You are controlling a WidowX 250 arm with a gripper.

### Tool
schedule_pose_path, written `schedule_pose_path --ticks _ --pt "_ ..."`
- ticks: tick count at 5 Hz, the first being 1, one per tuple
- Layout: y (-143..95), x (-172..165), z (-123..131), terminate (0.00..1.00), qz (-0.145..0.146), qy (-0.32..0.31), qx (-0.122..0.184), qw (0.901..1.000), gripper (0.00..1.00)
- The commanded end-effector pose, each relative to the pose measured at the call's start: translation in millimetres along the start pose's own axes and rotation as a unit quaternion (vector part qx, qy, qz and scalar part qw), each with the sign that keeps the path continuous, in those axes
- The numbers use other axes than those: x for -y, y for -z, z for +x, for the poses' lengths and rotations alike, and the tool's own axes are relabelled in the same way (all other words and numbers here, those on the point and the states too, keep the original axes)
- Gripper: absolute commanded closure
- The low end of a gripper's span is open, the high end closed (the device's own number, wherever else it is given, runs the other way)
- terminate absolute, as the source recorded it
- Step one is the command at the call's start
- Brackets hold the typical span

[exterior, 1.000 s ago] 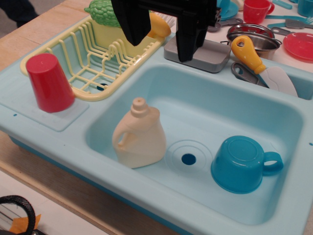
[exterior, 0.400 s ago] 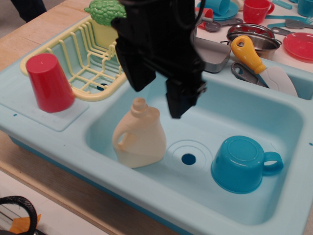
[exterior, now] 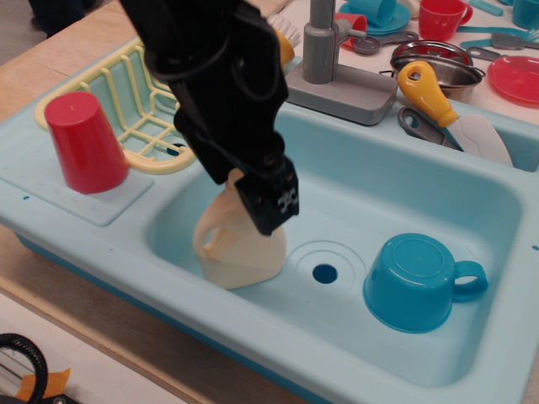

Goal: Put detergent from sink into drying rack

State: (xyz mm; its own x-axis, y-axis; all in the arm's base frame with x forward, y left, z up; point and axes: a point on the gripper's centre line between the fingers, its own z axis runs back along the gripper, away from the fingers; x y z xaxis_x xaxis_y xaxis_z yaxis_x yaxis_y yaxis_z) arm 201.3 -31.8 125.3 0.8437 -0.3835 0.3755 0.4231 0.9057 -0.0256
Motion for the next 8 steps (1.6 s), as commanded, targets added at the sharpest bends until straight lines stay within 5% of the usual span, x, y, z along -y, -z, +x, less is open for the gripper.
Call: schedule_pose_path --ticks 1,2,3,6,7,8 --pt "15 -8 -5 0.0 0.002 -0.006 0.043 0.999 0.0" --pt "17 -6 -5 0.0 0.006 -0.014 0.043 0.999 1.0" --pt "8 -12 3 0.0 0.002 -0.013 0.03 0.9995 1.0" --pt "-113 -111 70 0.0 0.013 0.055 -0.104 0.993 1.0" --pt "-120 -142 62 0.0 -0.014 0.063 -0.097 0.9933 1.0" --pt "-117 -148 52 0.0 -0.032 0.055 -0.056 0.9964 0.0"
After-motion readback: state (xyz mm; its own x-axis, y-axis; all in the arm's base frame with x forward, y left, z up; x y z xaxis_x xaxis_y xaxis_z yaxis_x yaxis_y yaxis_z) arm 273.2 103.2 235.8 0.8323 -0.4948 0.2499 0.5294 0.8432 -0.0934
